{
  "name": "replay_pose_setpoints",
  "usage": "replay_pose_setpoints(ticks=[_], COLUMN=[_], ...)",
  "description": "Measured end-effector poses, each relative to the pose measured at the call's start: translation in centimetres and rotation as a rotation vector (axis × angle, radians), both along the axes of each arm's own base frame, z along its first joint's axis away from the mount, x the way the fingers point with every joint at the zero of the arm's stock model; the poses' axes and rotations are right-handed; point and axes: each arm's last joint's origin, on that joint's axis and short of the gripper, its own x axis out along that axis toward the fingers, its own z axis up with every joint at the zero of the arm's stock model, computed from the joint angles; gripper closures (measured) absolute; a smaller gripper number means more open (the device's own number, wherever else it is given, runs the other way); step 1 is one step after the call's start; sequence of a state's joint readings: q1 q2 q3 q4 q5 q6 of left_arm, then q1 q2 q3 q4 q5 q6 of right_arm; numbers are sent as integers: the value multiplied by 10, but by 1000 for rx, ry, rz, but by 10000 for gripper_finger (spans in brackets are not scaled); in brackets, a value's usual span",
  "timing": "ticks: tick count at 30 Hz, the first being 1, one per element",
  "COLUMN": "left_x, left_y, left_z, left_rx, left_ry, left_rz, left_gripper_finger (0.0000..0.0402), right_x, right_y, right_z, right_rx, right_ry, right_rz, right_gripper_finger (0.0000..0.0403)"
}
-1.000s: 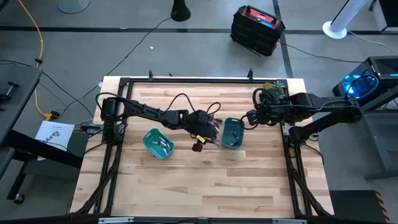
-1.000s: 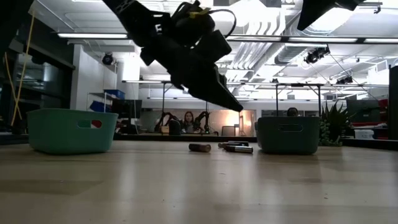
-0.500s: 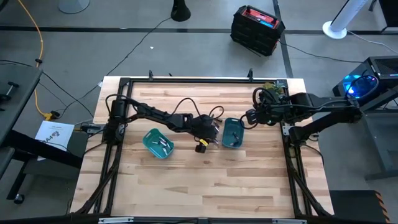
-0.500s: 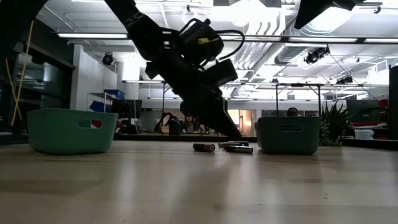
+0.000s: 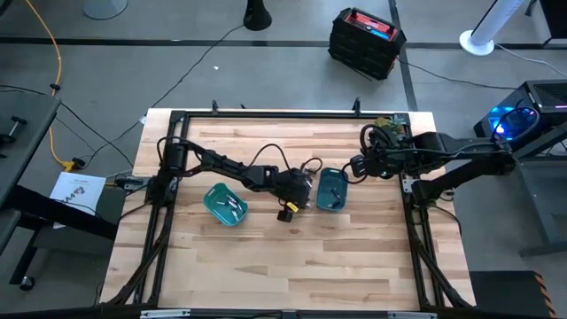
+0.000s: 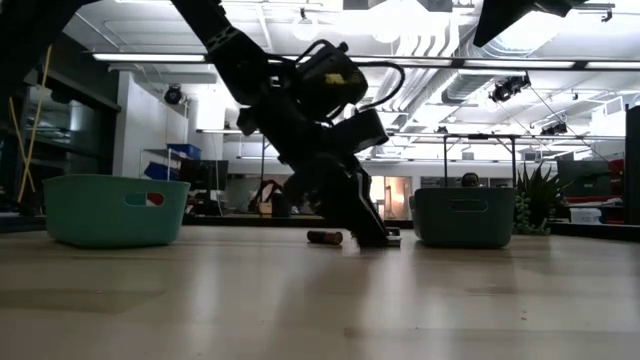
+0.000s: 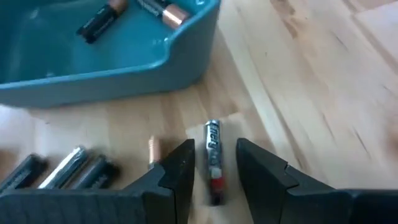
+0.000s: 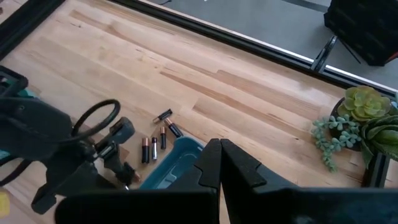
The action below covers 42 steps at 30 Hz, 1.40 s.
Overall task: Sort batteries
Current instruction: Put the silver battery into the green bin
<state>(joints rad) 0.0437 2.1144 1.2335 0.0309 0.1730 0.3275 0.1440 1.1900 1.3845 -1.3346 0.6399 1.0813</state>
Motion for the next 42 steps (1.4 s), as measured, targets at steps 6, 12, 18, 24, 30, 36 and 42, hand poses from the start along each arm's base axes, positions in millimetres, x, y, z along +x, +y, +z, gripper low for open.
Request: replay_pose_setpoints(ticks=[6,12,18,24,30,36,42], left_x=[-1,-5,-9,-18,-63,-130,-191], left_y=[-5,-5,0,15,36,36,11], left_z=[2,0,10,75,149,170,139], left_rx=[14,-22,-158,-151,-73,-67,-181], left_ry=[6,60,99,-58,-106,125,319], left_rz=[-24,15,135,150,229,363,501], left_gripper_finger=[295,325,386,394,396,396,396], right_x=[0,0,0,0,0,0,3], right_y=[0,0,0,-1,-1,-1,0], right_z=[0,0,0,0,0,0,1], right_rx=[-5,-9,-17,-26,-32,-31,-38], right_ry=[3,3,3,7,13,11,-1], right_rz=[3,3,0,0,10,12,35], right_gripper_finger=[403,403,403,403,403,403,403])
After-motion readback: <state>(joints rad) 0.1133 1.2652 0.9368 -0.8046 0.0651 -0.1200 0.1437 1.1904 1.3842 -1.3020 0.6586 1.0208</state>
